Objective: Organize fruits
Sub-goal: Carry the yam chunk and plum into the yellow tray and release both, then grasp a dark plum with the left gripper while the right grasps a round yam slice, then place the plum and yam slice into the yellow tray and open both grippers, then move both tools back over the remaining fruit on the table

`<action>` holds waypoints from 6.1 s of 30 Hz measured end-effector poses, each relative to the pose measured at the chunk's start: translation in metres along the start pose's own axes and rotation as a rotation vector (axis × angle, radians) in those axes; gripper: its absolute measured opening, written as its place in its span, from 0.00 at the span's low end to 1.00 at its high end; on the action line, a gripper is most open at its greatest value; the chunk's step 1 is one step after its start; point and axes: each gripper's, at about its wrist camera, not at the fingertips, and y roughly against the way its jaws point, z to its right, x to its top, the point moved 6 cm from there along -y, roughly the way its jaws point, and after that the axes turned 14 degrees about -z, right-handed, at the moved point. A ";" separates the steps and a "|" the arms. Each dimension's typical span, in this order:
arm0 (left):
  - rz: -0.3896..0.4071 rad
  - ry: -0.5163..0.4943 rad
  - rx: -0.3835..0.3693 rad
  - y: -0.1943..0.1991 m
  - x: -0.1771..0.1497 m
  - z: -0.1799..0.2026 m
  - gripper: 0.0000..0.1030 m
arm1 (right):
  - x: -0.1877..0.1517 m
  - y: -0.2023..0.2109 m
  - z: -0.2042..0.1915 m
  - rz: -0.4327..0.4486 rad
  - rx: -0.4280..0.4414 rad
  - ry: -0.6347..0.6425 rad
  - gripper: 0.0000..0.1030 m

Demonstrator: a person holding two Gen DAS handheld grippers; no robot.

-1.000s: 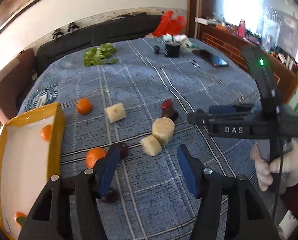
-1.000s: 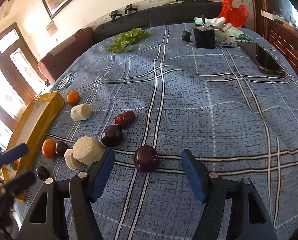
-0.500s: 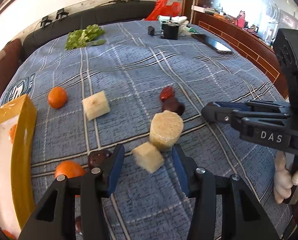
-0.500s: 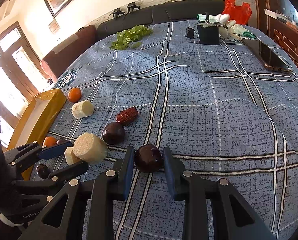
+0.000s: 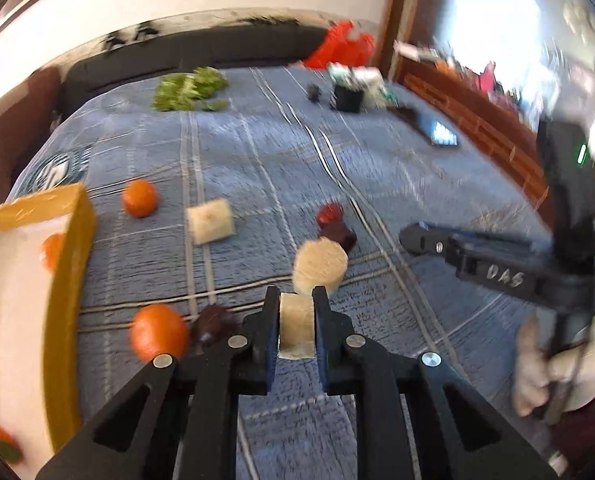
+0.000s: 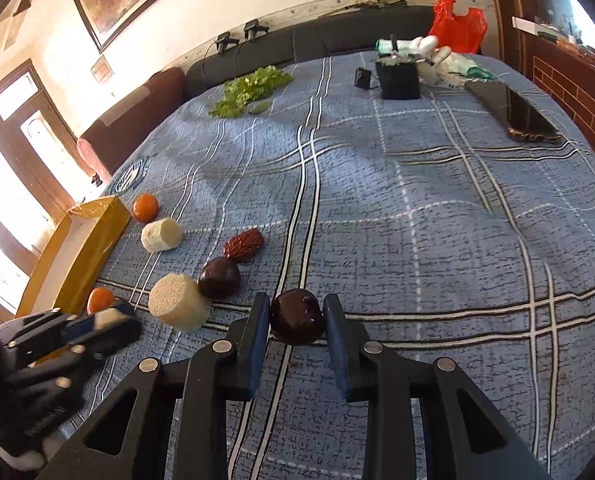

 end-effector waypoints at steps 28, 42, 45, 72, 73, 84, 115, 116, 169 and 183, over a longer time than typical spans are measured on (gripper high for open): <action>0.050 0.559 0.197 0.095 -0.094 -0.282 0.15 | -0.023 -0.047 -0.299 -0.291 0.462 0.344 0.31; 0.108 0.679 0.157 0.127 -0.120 -0.287 0.51 | -0.047 -0.071 -0.349 -0.215 0.254 0.523 0.45; 0.183 0.699 0.139 0.153 -0.131 -0.266 0.70 | -0.045 -0.048 -0.338 -0.158 0.270 0.511 0.56; 0.077 0.301 0.117 0.098 -0.078 -0.080 0.75 | -0.009 0.015 -0.052 -0.028 0.089 0.054 0.64; 0.070 0.280 0.120 0.094 -0.077 -0.074 0.75 | -0.005 0.007 -0.056 -0.048 0.089 0.065 0.64; -0.027 0.110 0.134 0.029 -0.063 -0.042 0.55 | 0.006 -0.039 -0.097 -0.056 -0.036 0.172 0.53; 0.103 0.296 0.149 0.100 -0.073 -0.111 0.27 | -0.012 -0.011 -0.115 0.030 -0.009 0.216 0.41; 0.113 0.309 0.169 0.108 -0.074 -0.121 0.27 | -0.014 -0.005 -0.121 0.035 0.008 0.220 0.41; 0.137 0.446 0.620 0.165 -0.104 -0.160 0.79 | -0.072 -0.003 -0.279 -0.051 0.236 0.451 0.58; 0.097 0.361 0.553 0.140 -0.100 -0.124 0.80 | -0.066 0.005 -0.191 -0.044 0.171 0.282 0.61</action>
